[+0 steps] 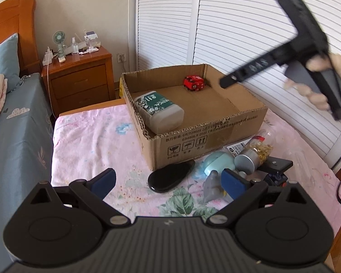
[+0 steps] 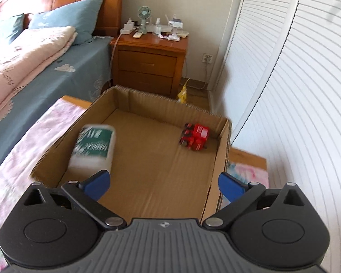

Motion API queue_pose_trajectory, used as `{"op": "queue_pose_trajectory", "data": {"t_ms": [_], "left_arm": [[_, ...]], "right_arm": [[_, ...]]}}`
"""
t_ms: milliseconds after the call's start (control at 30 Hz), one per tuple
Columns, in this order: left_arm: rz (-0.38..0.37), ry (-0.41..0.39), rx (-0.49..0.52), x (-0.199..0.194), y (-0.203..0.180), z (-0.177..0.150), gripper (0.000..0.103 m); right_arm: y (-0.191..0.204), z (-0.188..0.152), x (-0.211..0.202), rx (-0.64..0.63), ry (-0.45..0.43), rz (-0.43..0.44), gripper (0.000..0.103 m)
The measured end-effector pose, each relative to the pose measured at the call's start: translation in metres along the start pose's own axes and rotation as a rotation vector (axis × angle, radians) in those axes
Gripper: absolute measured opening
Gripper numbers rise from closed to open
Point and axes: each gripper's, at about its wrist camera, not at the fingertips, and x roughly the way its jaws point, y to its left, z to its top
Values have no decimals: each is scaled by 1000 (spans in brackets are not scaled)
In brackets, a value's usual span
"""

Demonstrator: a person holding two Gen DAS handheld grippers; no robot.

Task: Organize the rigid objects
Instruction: 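Move left tool to grey elephant toy while right tool reaches clear plastic jar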

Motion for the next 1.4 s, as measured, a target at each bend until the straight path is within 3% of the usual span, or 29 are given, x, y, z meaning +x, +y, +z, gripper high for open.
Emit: {"op": "queue_pose_trajectory", "data": {"t_ms": [267, 500, 767, 1100, 1400], "left_arm": [[2, 25, -35, -4, -5, -14, 98], [-3, 61, -26, -7, -18, -29, 98], [-4, 69, 10, -15, -32, -37, 98], [-28, 90, 36, -6, -42, -41, 98], [-79, 107, 42, 17, -55, -43, 98]], "right_arm": [[1, -68, -32, 39, 8, 72, 103], [-5, -131, -25, 113, 82, 152, 103], [-10, -161, -37, 164, 83, 178, 103], [6, -200, -66, 216, 123, 153, 103], [38, -227, -58, 183, 157, 10, 103]]}}
